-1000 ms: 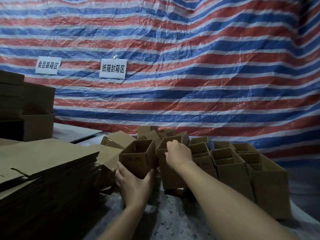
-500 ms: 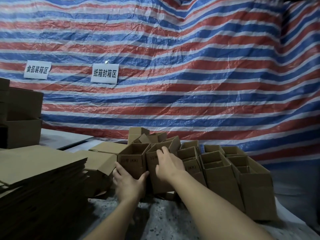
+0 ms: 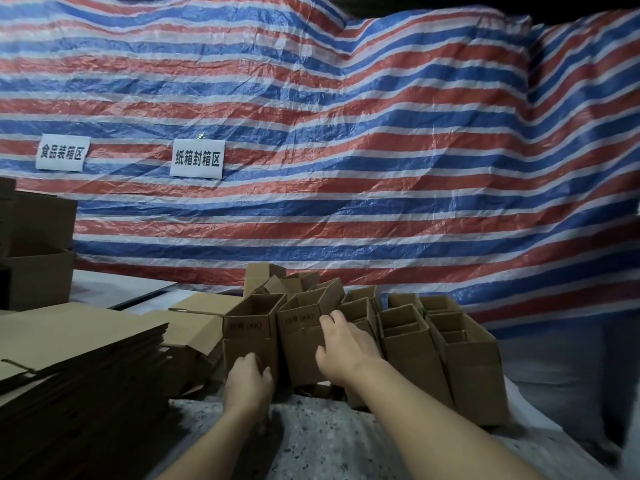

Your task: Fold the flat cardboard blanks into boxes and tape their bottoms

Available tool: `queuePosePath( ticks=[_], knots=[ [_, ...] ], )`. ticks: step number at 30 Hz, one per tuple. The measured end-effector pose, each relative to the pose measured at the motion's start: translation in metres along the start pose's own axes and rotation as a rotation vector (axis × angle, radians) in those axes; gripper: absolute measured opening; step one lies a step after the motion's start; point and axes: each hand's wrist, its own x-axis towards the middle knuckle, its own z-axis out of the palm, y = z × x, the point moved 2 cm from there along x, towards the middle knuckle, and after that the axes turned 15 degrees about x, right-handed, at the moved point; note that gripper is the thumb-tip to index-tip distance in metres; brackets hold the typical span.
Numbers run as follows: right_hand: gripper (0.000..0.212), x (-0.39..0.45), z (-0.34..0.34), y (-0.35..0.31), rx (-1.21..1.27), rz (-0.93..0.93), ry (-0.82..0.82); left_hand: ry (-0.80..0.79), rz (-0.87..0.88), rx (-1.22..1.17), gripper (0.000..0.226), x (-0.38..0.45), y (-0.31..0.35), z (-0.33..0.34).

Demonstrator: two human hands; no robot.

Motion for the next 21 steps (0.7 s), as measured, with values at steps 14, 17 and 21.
queuePosePath(
  ticks=[14, 17, 21],
  knots=[
    [0.048, -0.047, -0.023, 0.025, 0.028, 0.088, -0.027, -0.195, 0.146, 0.065, 0.036, -0.048, 0.006, -0.015],
    [0.048, -0.058, -0.026, 0.015, 0.088, 0.098, 0.0, -0.144, 0.256, 0.004, 0.029, -0.067, 0.015, -0.045],
    [0.042, -0.07, -0.038, -0.006, 0.225, 0.106, 0.087, -0.015, 0.329, -0.104, 0.017, -0.091, 0.026, -0.097]
  ],
)
